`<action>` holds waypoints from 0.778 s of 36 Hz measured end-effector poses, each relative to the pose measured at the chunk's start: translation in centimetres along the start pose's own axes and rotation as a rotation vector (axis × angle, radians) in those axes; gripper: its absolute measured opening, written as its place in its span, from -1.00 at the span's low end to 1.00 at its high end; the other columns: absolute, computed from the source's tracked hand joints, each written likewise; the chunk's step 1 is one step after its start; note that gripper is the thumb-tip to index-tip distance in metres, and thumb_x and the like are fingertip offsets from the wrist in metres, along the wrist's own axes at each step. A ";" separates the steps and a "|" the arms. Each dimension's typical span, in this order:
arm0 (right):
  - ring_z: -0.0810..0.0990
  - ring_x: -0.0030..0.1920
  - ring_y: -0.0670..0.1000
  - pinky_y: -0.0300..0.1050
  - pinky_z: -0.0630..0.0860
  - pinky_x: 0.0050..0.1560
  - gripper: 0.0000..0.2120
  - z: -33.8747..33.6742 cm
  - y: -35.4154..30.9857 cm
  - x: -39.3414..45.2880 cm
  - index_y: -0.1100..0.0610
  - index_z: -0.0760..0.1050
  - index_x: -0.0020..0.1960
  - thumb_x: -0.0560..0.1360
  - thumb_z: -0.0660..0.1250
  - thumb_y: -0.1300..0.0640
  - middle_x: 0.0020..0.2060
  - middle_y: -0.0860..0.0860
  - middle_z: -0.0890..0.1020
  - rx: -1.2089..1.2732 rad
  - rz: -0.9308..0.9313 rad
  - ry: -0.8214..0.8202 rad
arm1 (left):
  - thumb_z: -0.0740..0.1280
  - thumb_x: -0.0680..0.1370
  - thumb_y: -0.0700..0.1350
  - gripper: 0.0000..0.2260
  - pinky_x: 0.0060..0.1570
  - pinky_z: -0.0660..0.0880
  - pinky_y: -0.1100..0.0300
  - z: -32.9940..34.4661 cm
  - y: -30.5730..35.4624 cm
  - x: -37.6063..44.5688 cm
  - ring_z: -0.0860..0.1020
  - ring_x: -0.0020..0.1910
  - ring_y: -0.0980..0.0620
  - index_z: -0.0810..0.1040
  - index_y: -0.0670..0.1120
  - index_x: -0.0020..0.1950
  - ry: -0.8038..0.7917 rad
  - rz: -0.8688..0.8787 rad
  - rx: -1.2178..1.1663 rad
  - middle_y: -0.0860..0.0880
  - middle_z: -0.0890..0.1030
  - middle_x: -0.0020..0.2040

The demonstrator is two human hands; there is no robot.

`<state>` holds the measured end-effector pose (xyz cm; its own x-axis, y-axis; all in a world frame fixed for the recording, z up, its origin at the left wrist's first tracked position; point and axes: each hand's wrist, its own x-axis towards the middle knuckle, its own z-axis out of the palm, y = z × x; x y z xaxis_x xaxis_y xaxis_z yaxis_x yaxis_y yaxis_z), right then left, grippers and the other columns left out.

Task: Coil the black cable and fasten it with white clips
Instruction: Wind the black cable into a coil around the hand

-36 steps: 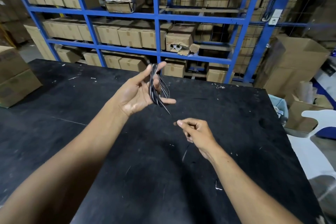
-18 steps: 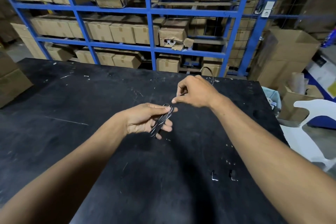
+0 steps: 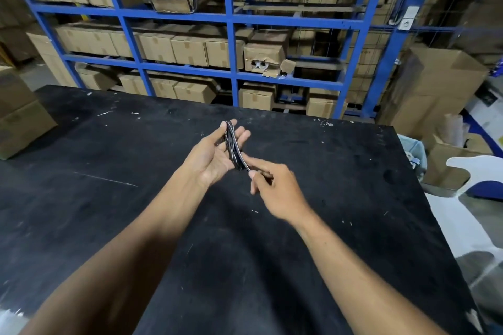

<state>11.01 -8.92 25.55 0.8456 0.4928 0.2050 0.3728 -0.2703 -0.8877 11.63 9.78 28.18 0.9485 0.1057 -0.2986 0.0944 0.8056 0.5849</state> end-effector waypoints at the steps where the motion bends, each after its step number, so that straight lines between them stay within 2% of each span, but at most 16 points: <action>1: 0.44 -0.42 -0.19 -0.40 0.39 -0.26 -0.61 0.2 0.5 -0.3 -0.16 0.64 0.36 0.66 0.28 0.21 -0.46 -0.10 0.57 0.086 0.027 0.005 | 0.34 0.66 -0.05 -0.71 -0.14 0.69 -0.21 0.1 0.1 0.0 0.77 -0.09 0.01 0.63 -0.11 0.34 -0.031 -0.001 -0.016 -0.07 0.75 0.00; 3: 0.40 -0.44 -0.19 -0.42 0.35 -0.32 -0.70 0.1 1.5 -0.9 -0.06 0.70 0.26 0.67 0.32 0.23 -0.46 -0.09 0.53 0.246 0.064 0.012 | 0.32 0.66 -0.02 -0.67 0.03 0.59 -0.45 -0.1 0.5 -0.3 0.73 -0.16 0.07 0.60 -0.10 0.39 -0.107 -0.002 -0.035 -0.01 0.72 -0.19; 5: 0.42 -0.41 -0.19 -0.39 0.35 -0.35 -0.80 -0.2 2.5 -1.5 0.08 0.74 0.15 0.66 0.35 0.22 -0.47 -0.11 0.51 0.333 0.093 -0.003 | 0.31 0.67 0.00 -0.63 0.11 0.51 -0.54 -0.2 1.1 -0.6 0.69 -0.25 0.12 0.55 -0.11 0.44 -0.173 -0.001 -0.054 0.04 0.66 -0.29; 10: 0.45 -0.40 -0.18 -0.35 0.37 -0.35 -0.86 -1.0 4.3 -2.3 0.16 0.74 0.02 0.64 0.39 0.22 -0.47 -0.11 0.54 0.360 0.165 -0.053 | 0.30 0.68 0.01 -0.63 0.17 0.48 -0.52 -0.6 1.8 -1.5 0.56 -0.35 0.17 0.56 -0.12 0.44 -0.285 -0.074 -0.048 0.09 0.51 -0.35; 14: 0.46 -0.40 -0.21 -0.34 0.39 -0.35 -0.85 -2.3 4.7 -1.4 0.10 0.72 -0.10 0.62 0.43 0.22 -0.46 -0.16 0.59 0.278 0.183 -0.058 | 0.25 0.70 0.01 -0.64 0.30 0.41 -0.49 -1.3 2.0 -2.1 0.51 -0.38 0.19 0.53 -0.09 0.46 -0.411 -0.170 -0.016 0.09 0.48 -0.36; 17: 0.43 -0.37 -0.10 -0.27 0.37 -0.33 -0.85 -3.2 4.6 -0.5 0.13 0.69 -0.18 0.57 0.50 0.16 -0.43 -0.05 0.54 0.252 0.220 -0.052 | 0.20 0.73 0.02 -0.63 0.35 0.40 -0.43 -1.7 1.6 -2.3 0.51 -0.39 0.19 0.47 -0.08 0.50 -0.479 -0.247 0.036 0.08 0.46 -0.36; 19: 0.43 -0.36 -0.05 -0.25 0.37 -0.33 -0.83 -3.7 4.2 0.2 0.19 0.68 -0.19 0.54 0.54 0.15 -0.40 0.02 0.54 0.265 0.229 -0.047 | 0.19 0.73 0.01 -0.62 0.35 0.44 -0.35 -2.0 1.1 -2.3 0.49 -0.41 0.19 0.44 -0.08 0.52 -0.501 -0.294 0.066 0.09 0.37 -0.36; 21: 0.48 -0.39 -0.10 -0.28 0.41 -0.35 -0.86 -4.1 3.6 1.0 0.17 0.68 -0.21 0.50 0.57 0.18 -0.40 0.02 0.58 0.289 0.239 -0.031 | 0.15 0.74 0.01 -0.62 0.33 0.50 -0.25 -2.1 0.5 -2.4 0.45 -0.44 0.19 0.45 -0.09 0.52 -0.505 -0.334 0.088 0.11 0.28 -0.35; 23: 0.52 -0.41 -0.12 -0.29 0.46 -0.37 -0.89 -4.4 3.1 1.6 0.19 0.68 -0.19 0.48 0.58 0.23 -0.39 0.02 0.63 0.353 0.256 -0.026 | 0.13 0.74 0.01 -0.63 0.27 0.55 -0.10 -2.0 -0.1 -2.4 0.39 -0.48 0.18 0.49 -0.09 0.47 -0.495 -0.363 0.090 0.10 0.30 -0.39; 25: 0.54 -0.45 -0.12 -0.31 0.47 -0.39 -0.91 -4.4 2.6 2.0 0.21 0.68 -0.16 0.47 0.58 0.25 -0.42 0.00 0.65 0.431 0.293 -0.030 | 0.14 0.72 0.00 -0.66 0.13 0.56 0.03 -1.8 -0.6 -2.4 0.28 -0.52 0.17 0.55 -0.11 0.39 -0.480 -0.367 0.079 0.09 0.34 -0.44; 28: 0.53 -0.47 -0.10 -0.32 0.43 -0.41 -0.92 -4.1 2.0 1.9 0.16 0.70 -0.17 0.47 0.58 0.22 -0.43 -0.01 0.64 0.567 0.358 -0.028 | 0.18 0.68 -0.01 -0.70 -0.11 0.54 0.16 -1.3 -1.3 -2.5 0.16 -0.54 0.17 0.61 -0.12 0.24 -0.442 -0.330 0.081 0.11 0.22 -0.45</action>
<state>14.95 -11.86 25.88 0.8669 0.4767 -0.1459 -0.1933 0.0517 -0.9798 8.75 9.22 27.15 0.8995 -0.4136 -0.1410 0.4145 0.7054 0.5749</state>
